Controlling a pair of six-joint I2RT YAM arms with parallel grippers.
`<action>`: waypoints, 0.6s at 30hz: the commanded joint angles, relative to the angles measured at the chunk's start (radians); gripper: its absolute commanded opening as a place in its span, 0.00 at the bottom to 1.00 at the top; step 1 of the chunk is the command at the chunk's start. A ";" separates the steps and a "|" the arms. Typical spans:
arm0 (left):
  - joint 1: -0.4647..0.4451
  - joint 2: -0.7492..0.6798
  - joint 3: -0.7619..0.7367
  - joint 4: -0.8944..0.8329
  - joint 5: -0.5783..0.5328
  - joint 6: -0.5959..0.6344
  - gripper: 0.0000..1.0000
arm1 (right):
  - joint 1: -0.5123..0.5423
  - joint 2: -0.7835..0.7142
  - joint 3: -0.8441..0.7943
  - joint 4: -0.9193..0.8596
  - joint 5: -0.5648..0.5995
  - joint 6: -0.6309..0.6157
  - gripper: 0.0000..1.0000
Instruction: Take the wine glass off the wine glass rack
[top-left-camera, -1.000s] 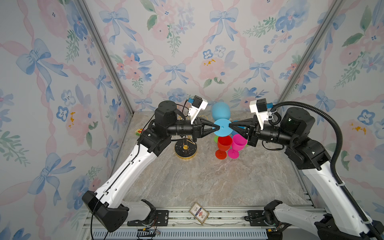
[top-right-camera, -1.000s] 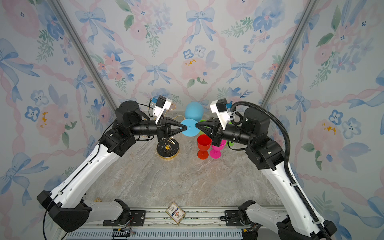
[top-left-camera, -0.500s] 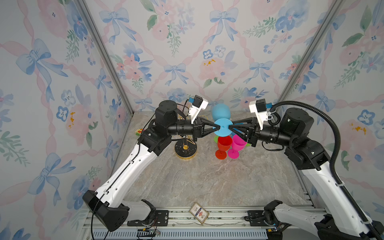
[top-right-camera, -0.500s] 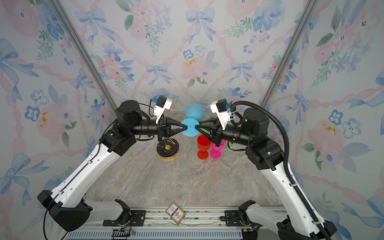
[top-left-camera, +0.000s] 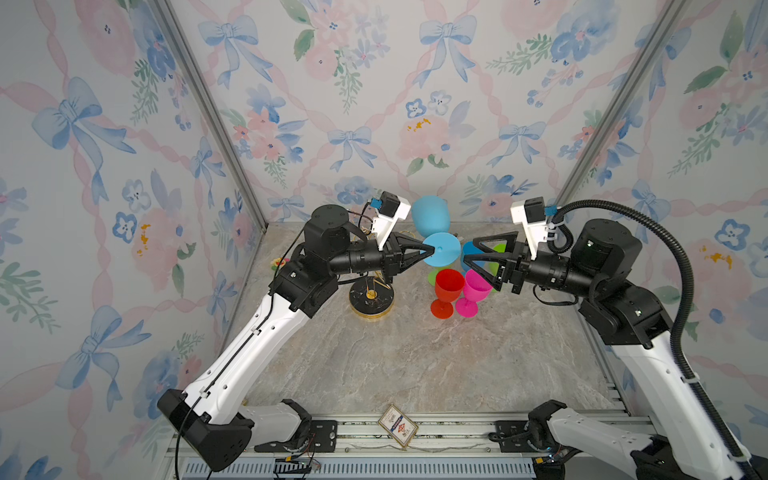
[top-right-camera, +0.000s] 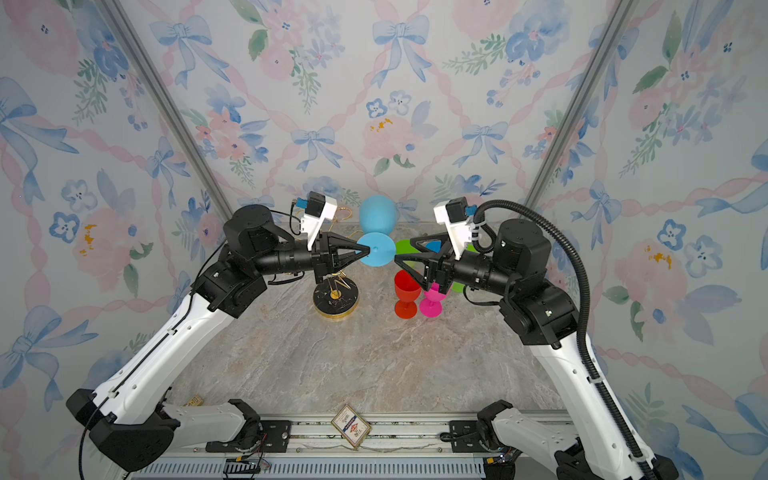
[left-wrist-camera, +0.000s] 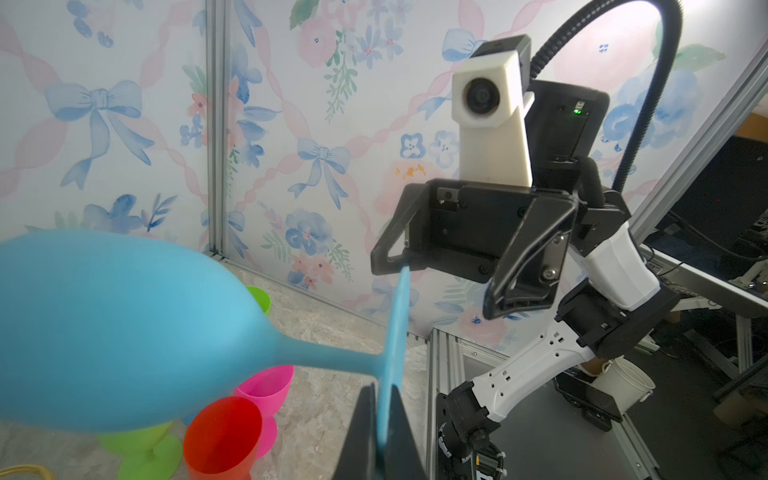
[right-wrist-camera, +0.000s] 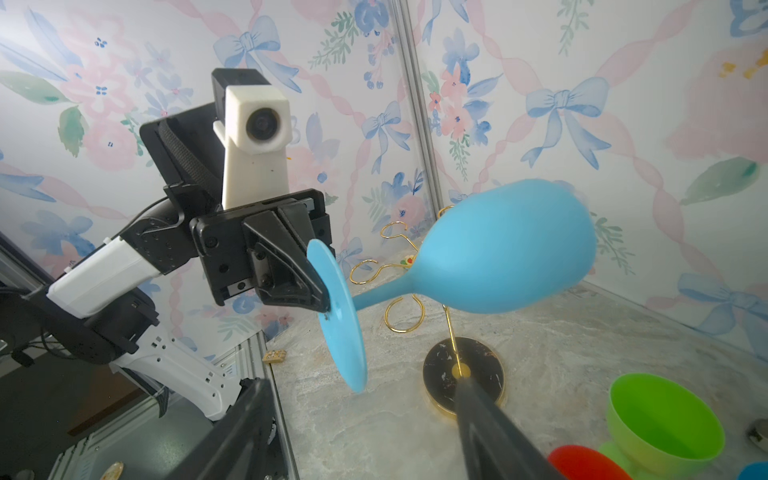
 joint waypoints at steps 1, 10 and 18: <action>-0.021 -0.036 -0.026 0.019 -0.051 0.123 0.00 | -0.050 -0.016 0.042 -0.068 0.057 0.095 0.74; -0.170 -0.089 -0.088 0.018 -0.229 0.421 0.00 | -0.225 0.032 0.145 -0.252 0.068 0.257 0.76; -0.390 -0.121 -0.168 0.019 -0.589 0.670 0.00 | -0.310 0.113 0.253 -0.485 0.005 0.332 0.76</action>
